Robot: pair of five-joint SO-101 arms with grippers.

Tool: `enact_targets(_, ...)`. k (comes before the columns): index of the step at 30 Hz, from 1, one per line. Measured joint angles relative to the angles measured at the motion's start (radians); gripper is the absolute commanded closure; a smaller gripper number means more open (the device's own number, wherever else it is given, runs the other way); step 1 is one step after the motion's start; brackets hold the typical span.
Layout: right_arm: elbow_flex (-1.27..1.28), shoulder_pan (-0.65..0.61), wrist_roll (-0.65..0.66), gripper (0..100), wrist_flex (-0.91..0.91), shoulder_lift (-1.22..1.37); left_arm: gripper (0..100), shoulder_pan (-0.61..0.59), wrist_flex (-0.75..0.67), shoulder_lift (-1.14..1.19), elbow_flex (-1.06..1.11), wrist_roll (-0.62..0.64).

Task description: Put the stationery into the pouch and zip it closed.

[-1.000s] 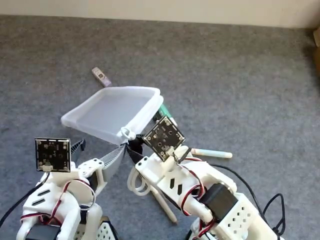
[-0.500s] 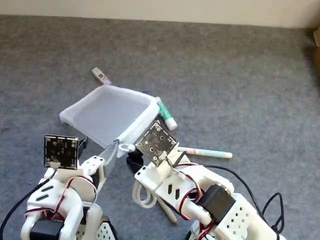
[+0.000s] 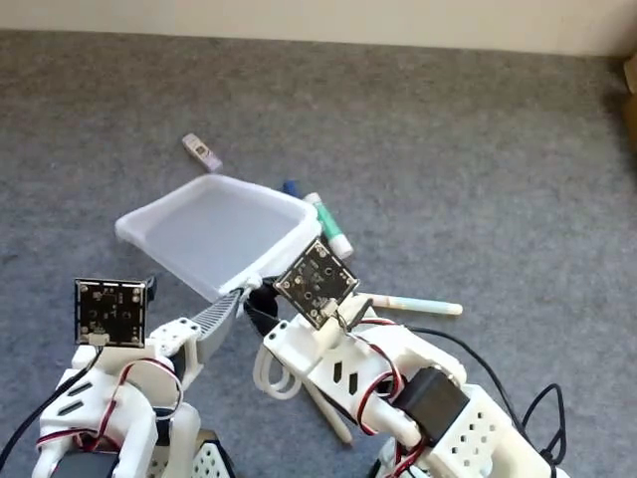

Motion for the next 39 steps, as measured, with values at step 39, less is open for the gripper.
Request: enact_targets(39,0.006,0.0,-0.031,99.5,0.005,0.002,99,0.008,-0.025,0.0,0.058,-0.121)
